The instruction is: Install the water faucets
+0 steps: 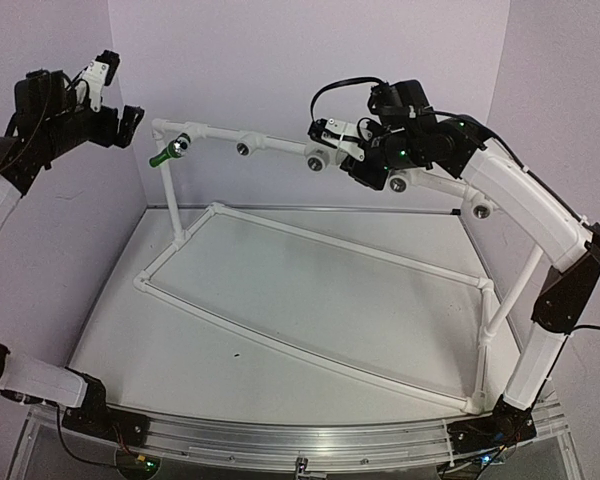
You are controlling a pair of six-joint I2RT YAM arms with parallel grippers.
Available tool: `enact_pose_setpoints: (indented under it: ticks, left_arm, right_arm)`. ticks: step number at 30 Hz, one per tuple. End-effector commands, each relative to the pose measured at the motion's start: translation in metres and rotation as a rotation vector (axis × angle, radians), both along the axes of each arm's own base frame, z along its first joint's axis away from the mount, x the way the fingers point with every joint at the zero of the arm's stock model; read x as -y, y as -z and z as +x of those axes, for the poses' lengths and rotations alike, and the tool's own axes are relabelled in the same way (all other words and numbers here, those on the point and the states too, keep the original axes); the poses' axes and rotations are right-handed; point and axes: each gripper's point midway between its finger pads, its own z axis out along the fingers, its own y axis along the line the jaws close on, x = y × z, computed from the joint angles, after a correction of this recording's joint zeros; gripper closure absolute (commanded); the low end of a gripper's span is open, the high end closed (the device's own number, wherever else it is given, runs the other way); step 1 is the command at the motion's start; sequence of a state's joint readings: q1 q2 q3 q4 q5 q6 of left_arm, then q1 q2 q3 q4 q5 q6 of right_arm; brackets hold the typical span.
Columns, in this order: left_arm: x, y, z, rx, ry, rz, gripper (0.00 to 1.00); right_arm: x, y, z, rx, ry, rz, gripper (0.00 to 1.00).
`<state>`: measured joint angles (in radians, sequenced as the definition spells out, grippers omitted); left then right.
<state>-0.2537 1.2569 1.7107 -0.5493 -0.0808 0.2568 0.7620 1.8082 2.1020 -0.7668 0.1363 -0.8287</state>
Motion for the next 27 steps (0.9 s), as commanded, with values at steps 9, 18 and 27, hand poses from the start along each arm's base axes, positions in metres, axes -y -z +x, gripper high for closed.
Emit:
enact_pose_setpoints:
  ticks: [9,18,27]
  left_arm:
    - [-0.006,0.035,0.013,-0.265,0.08,-1.284,0.0]
    - [0.004,0.071,0.003,-0.34,0.27,-1.837,0.0]
    - [0.012,0.064,0.009,-0.378,0.362,-1.911,0.0]
  right_arm:
    - [-0.002,0.008,0.008,-0.073,0.096,0.106,1.0]
    - [-0.004,0.012,0.006,-0.084,0.078,0.103,1.0]
    - [-0.003,0.012,0.005,-0.086,0.079,0.106,1.0]
